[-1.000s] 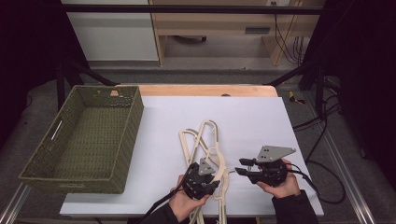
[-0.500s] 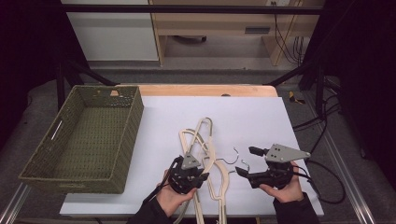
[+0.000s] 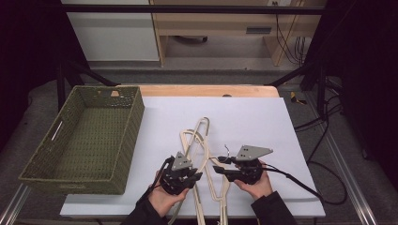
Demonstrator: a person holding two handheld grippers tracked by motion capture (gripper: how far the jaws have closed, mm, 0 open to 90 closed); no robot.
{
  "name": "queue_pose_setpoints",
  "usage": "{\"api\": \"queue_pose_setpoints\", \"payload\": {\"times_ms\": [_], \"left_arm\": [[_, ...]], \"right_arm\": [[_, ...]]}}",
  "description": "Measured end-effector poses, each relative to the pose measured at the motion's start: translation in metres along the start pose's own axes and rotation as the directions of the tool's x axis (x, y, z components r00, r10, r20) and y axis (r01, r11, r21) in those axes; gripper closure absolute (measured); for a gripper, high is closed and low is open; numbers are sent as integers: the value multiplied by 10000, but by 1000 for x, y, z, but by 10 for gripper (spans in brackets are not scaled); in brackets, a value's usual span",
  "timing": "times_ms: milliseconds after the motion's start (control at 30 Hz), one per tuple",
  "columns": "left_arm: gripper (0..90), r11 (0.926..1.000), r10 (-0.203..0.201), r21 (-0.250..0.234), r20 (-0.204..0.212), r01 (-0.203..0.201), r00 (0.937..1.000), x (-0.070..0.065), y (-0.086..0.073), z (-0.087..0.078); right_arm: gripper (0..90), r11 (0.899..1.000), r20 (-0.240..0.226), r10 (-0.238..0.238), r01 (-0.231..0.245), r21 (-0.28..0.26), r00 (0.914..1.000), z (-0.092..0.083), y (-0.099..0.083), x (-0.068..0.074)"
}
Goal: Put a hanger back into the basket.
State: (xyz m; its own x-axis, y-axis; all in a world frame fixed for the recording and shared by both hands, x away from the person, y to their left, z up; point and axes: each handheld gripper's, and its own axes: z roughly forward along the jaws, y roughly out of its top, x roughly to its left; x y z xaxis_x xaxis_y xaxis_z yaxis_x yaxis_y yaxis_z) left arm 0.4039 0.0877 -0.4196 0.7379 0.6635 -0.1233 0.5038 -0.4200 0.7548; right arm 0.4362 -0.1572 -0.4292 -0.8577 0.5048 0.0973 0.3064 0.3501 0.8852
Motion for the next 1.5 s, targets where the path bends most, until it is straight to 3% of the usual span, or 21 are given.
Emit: {"api": "queue_pose_setpoints", "payload": {"times_ms": [233,433,600,700,1000,1233,1500], "left_arm": [[769,9997,209,79,82,-210,9997,0,-4,0],[762,9994,350,54,51,-350,9994,1,-2,-2],[553,9977,667,124,-221,-664,9975,-2,5,-1],[521,9963,740,467,-336,-724,9967,-2,10,3],[759,9943,833,755,-1152,-749,9898,-4,13,3],[782,9949,871,662,-1795,-763,9799,-1,13,-8],[823,9993,254,314,-2356,-185,9715,18,14,-28]], "right_arm": [[870,9982,-206,-194,182,-568,9996,10,7,2],[889,9975,-183,-357,345,-624,9992,10,9,5],[891,9959,-277,-514,492,-762,9983,12,15,8],[890,9951,-276,-606,582,-800,9978,13,20,11],[887,9948,-394,-641,607,-820,9972,19,30,15],[757,9928,63,-670,673,-988,9977,5,28,16],[537,9919,639,226,-144,-1260,9977,-36,10,2]]}}
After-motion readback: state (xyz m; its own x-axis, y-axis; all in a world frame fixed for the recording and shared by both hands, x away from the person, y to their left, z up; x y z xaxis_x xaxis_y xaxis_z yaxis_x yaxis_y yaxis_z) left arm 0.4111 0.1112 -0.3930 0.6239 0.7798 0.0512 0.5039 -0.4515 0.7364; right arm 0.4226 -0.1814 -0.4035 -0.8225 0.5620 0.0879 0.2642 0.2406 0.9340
